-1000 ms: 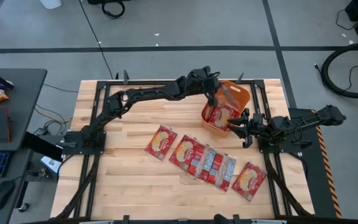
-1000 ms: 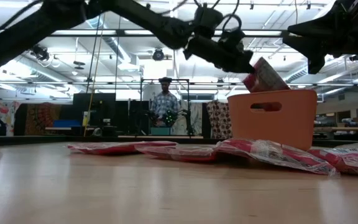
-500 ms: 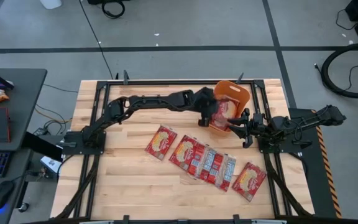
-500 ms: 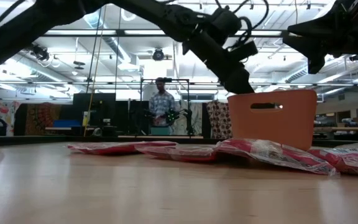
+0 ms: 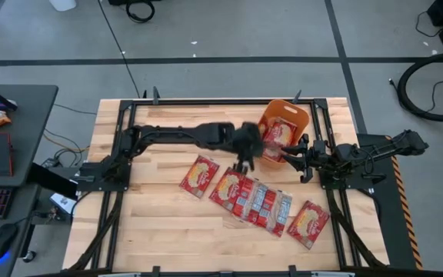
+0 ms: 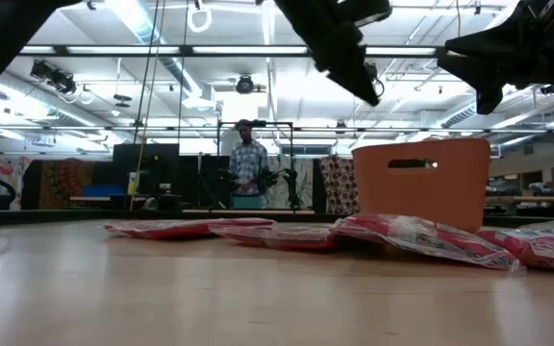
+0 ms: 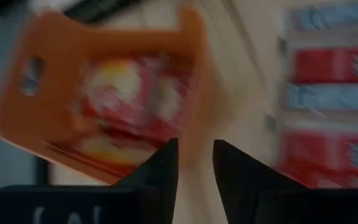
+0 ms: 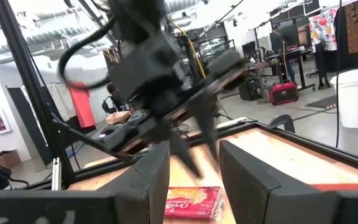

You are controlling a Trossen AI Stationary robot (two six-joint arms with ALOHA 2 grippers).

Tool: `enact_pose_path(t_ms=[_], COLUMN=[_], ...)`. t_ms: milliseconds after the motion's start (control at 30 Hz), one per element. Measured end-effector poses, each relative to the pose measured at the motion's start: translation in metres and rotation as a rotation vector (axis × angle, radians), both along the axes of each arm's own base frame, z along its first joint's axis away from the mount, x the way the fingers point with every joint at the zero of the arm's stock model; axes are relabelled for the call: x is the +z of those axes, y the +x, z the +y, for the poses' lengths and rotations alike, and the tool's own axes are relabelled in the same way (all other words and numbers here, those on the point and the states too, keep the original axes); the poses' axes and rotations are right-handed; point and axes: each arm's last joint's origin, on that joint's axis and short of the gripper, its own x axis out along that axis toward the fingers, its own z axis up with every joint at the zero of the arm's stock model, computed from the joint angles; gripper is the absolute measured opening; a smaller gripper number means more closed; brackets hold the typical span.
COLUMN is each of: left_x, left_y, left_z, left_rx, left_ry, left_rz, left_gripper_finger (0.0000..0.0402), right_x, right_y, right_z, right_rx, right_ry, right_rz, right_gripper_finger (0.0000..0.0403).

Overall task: Sort popcorn bags into baskets
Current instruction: Put the red popcorn bag into the orange bin

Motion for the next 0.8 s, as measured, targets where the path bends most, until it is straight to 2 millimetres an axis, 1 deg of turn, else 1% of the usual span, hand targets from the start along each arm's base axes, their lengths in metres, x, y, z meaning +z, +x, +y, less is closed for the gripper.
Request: enact_pose_path(t_ms=[133,267,400,500,567,633,700,800], left_x=[-0.011,-0.019,-0.024,-0.039,-0.049,-0.062,-0.076,-0.091], left_y=[-0.015,-0.033,-0.044,-0.049,-0.053,-0.057,-0.064,-0.071], left_z=[-0.025,-0.044,-0.054,-0.062,-0.068,-0.069,-0.069,-0.065], left_rx=[0.071,0.258,0.517,0.580,0.618,0.682,0.763,0.849], left_ry=[-0.085,-0.198,-0.281,-0.277,-0.273,-0.280,-0.286,-0.288], left_rz=[0.174,0.326,0.375,0.412,0.435,0.458,0.493,0.524], left_gripper_finger=[0.0095,0.0094,0.0094,0.0098,0.0112,0.0135,0.0163,0.0206], right_x=[0.000,0.000,0.000,0.000,0.000,0.000,0.000,0.000], right_y=[0.000,0.000,0.000,0.000,0.000,0.000,0.000,0.000], right_z=[0.000,0.000,0.000,0.000,0.000,0.000,0.000,0.000], right_rx=[0.000,0.000,0.000,0.000,0.000,0.000,0.000,0.000], right_ry=[0.000,0.000,0.000,0.000,0.000,0.000,0.000,0.000], right_rz=[0.000,0.000,0.000,0.000,0.000,0.000,0.000,0.000], right_gripper_finger=[0.0144,0.0144,0.0144,0.0144,0.0144,0.0144,0.0144,0.0144])
